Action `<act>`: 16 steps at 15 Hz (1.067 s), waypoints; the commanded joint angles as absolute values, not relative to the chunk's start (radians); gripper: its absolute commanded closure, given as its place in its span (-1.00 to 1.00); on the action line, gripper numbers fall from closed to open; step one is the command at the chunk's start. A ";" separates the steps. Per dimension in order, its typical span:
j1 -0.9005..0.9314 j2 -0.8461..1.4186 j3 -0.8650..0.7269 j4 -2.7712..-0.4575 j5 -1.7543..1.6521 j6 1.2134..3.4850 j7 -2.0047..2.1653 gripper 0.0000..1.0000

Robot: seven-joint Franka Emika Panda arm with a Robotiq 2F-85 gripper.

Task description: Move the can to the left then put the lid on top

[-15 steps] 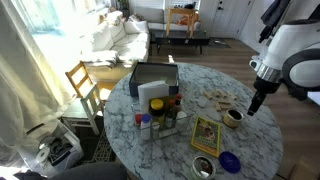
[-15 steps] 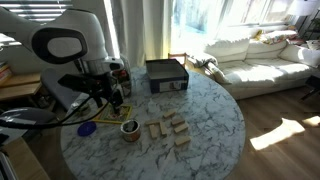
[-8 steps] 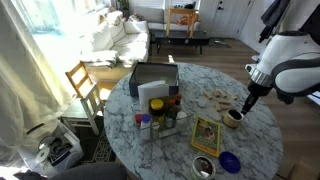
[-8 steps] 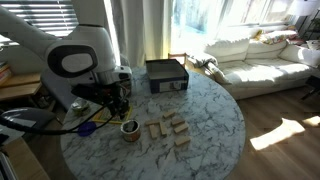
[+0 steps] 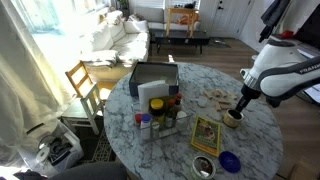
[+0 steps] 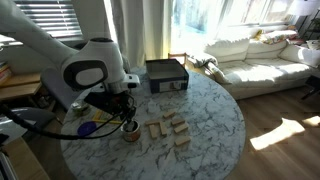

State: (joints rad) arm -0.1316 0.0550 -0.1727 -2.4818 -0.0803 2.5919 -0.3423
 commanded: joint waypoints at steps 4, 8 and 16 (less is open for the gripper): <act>-0.175 0.187 -0.150 -2.421 -0.015 2.673 -0.396 0.25; -0.192 0.233 -0.132 -2.404 -0.001 2.676 -0.401 0.22; -0.209 0.292 -0.112 -2.391 -0.012 2.710 -0.386 0.29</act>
State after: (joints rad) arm -0.1864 0.2497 -0.1314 -2.4056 -0.0230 2.6727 -0.3686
